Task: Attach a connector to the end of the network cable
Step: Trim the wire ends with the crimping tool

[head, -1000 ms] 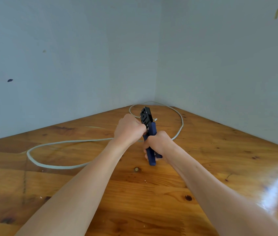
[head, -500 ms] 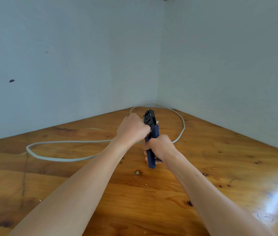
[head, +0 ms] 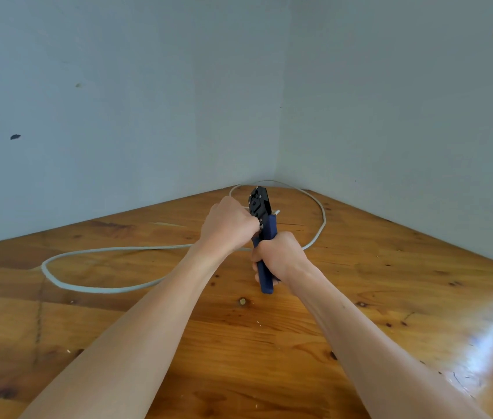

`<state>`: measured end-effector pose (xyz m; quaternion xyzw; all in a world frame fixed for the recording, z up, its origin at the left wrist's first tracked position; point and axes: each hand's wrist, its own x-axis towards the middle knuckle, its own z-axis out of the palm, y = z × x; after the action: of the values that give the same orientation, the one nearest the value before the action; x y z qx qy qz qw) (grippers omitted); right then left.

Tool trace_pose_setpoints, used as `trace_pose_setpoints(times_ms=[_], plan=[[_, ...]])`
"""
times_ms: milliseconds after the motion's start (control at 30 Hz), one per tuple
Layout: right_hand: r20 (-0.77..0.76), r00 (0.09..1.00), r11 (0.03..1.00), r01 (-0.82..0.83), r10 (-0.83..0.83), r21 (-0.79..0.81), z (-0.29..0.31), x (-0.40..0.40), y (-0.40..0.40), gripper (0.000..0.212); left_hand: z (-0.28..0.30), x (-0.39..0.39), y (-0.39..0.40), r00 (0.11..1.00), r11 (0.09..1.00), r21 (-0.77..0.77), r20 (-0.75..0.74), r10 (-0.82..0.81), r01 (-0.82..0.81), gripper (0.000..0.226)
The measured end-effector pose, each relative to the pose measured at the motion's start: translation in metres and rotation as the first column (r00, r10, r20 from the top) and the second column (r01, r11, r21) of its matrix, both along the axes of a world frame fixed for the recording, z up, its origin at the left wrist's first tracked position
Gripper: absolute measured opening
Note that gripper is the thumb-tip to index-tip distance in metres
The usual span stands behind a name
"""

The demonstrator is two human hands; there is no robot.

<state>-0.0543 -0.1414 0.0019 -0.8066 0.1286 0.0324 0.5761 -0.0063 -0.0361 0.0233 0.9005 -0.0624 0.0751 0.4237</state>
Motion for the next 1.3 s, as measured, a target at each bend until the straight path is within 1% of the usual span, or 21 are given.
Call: trace_pose_setpoints(times_ms=[133,267,367,500,633,733,833,933,1033,1200,1300], plan=[[-0.007,1.000,1.000,0.000,0.000,0.000,-0.002,-0.001,0.000,0.028,-0.004,-0.001,0.001,1.000,0.999,-0.035,-0.024,-0.014,0.013,0.024],[-0.005,1.000,1.000,0.003,-0.003,-0.019,-0.002,-0.002,-0.001,0.027,-0.006,-0.002,0.002,0.999,0.997,-0.068,-0.023,-0.034,0.032,0.013],[-0.002,1.000,1.000,0.002,-0.002,-0.021,-0.001,-0.001,-0.001,0.026,-0.007,-0.001,0.003,0.999,0.996,-0.085,-0.011,-0.038,0.037,0.016],[-0.008,1.000,1.000,0.005,-0.005,-0.002,-0.001,-0.002,-0.001,0.013,-0.010,0.001,0.007,0.998,0.994,-0.098,-0.018,-0.058,0.056,0.016],[0.011,1.000,0.999,-0.001,0.001,0.042,-0.004,-0.002,0.000,0.016,-0.016,0.002,0.009,0.996,0.990,-0.110,0.009,-0.085,0.086,0.017],[0.011,1.000,0.992,-0.019,0.018,0.128,-0.007,-0.002,-0.002,0.018,-0.021,0.001,0.011,0.994,0.989,-0.110,0.050,-0.099,0.104,0.014],[0.024,0.999,0.970,-0.045,0.041,0.239,-0.009,-0.002,-0.006,0.015,-0.025,0.000,0.015,0.988,0.976,-0.167,0.092,-0.123,0.137,0.018],[0.060,0.997,0.946,-0.068,0.051,0.317,-0.011,-0.003,-0.008,0.021,-0.025,-0.006,0.016,0.979,0.963,-0.199,0.133,-0.155,0.179,0.025],[0.085,0.995,0.910,-0.086,0.056,0.405,-0.012,-0.005,-0.007,0.028,-0.024,-0.010,0.016,0.968,0.951,-0.220,0.176,-0.180,0.217,0.023],[0.135,0.988,0.859,-0.128,0.069,0.496,-0.014,-0.004,-0.009,0.032,-0.023,-0.012,0.020,0.958,0.931,-0.270,0.215,-0.190,0.245,0.015],[0.156,0.986,0.828,-0.141,0.066,0.543,-0.015,-0.003,-0.012,0.028,-0.024,-0.013,0.021,0.957,0.924,-0.287,0.219,-0.192,0.251,0.015]])
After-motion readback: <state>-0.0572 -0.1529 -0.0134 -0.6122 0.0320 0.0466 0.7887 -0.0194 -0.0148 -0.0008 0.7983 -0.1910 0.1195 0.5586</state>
